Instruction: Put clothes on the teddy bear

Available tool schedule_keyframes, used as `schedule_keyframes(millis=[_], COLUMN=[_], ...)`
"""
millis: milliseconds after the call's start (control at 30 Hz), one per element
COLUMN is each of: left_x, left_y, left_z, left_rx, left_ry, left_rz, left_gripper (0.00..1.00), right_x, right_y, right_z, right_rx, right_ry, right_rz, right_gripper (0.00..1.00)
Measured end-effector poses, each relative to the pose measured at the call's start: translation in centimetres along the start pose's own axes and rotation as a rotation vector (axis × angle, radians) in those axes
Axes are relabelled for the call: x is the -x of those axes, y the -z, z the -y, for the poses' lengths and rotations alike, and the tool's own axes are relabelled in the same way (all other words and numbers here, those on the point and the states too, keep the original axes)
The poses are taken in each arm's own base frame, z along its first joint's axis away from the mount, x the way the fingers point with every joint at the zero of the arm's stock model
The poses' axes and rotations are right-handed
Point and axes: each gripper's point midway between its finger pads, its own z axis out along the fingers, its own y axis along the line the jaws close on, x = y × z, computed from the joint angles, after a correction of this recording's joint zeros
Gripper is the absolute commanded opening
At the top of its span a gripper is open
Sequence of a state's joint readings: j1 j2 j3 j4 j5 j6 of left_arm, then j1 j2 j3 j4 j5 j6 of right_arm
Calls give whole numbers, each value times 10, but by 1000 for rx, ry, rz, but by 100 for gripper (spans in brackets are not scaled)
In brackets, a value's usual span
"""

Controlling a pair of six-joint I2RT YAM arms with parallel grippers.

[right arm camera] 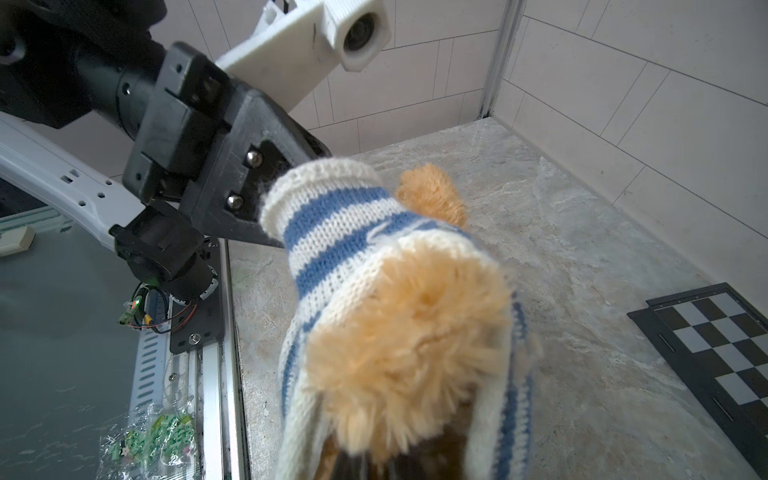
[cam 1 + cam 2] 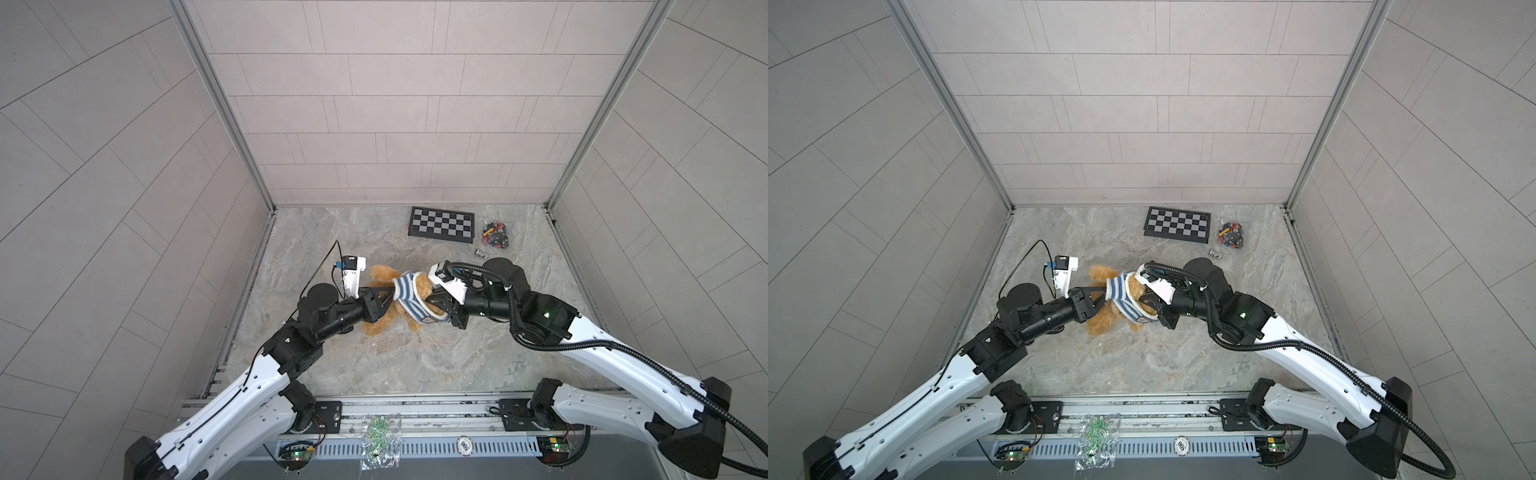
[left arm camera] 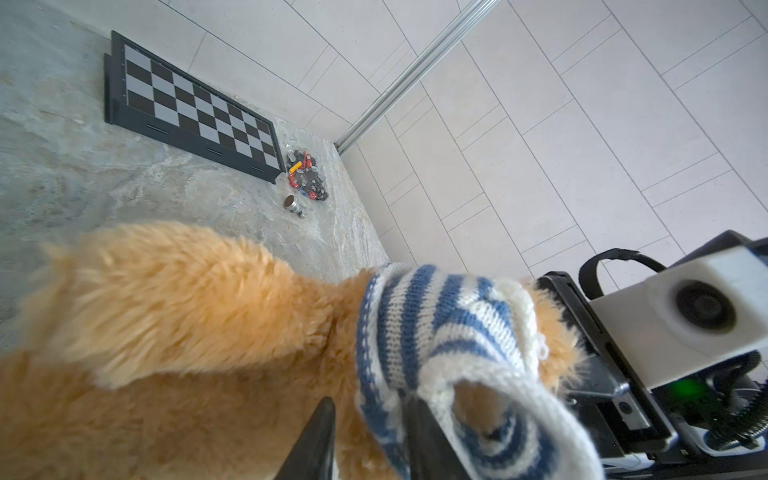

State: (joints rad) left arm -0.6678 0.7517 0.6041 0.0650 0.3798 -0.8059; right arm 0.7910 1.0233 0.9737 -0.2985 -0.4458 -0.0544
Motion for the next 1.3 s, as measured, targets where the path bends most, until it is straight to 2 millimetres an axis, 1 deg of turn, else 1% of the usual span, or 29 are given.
schedule_keyframes(millis=[100,167,333,500,600,900,1133,1233,1300], left_x=[1,2,0,4,7,16,8,5,5], left_y=[-1,-1,-5,-4,-3,0,-12,-13,-13], left_z=[5,7,4,2,-1,-38,-55,-57,-57], left_rx=[-26,-34,-27,0,29,187,236,240,240], left_ry=[9,13,29,25,27,49,54,47,35], left_rz=[2,2,-8,-2,10,37,-10,-23,-25], left_gripper=[34,29,12,0,0,0,0,0,3], right_x=[0,1,1,4,7,9,12,9,8], right_y=[0,0,1,5,9,18,25,24,23], right_z=[-1,-1,-2,-2,-3,-9,-20,-17,-11], right_rx=[4,6,7,4,1,14,36,23,-16], right_ry=[8,14,22,31,39,70,100,92,60], right_rz=[1,2,6,18,29,41,54,50,43], right_gripper=[0,0,0,0,0,0,0,0,0])
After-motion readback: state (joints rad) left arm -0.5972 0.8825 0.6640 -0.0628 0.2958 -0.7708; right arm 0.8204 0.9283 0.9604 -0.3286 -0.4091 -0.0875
